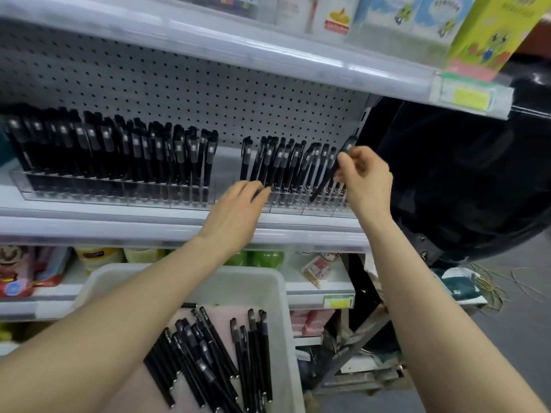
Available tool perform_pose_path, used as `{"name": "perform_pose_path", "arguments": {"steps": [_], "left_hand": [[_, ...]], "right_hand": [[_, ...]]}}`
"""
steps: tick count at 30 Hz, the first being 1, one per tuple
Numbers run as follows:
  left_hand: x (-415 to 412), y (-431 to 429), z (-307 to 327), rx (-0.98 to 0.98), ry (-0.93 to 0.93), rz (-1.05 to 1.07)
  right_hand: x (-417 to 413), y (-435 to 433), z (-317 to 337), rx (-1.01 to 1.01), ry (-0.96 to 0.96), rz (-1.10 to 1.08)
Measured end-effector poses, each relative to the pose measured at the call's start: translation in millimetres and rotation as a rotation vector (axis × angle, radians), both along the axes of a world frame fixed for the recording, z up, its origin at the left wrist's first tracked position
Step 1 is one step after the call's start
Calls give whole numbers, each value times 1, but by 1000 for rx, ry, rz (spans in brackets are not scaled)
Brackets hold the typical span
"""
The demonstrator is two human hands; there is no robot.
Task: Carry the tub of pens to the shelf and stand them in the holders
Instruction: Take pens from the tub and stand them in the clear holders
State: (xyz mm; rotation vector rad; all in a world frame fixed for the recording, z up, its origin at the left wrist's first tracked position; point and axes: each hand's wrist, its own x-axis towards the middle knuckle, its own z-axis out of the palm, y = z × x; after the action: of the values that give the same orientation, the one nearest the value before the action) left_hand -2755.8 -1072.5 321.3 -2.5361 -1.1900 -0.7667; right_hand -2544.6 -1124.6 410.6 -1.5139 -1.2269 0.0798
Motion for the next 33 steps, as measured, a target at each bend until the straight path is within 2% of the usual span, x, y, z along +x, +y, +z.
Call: {"name": "perform_pose_path", "arguments": {"steps": [5,15,24,33], "left_hand": [[2,-1,-3,-10,-8,16],[4,-3,0,-43,9,46],[-2,-6,-2,-45,-6,-9],[-58,-37,-24,-58,-96,-46]], "right_hand": [[-2,25,5,65,26,24],[-12,46,-31,-192,-123,72],[-17,43,-32,-226,-152,-4],[-51,5,-62,-99,5,-28]]}}
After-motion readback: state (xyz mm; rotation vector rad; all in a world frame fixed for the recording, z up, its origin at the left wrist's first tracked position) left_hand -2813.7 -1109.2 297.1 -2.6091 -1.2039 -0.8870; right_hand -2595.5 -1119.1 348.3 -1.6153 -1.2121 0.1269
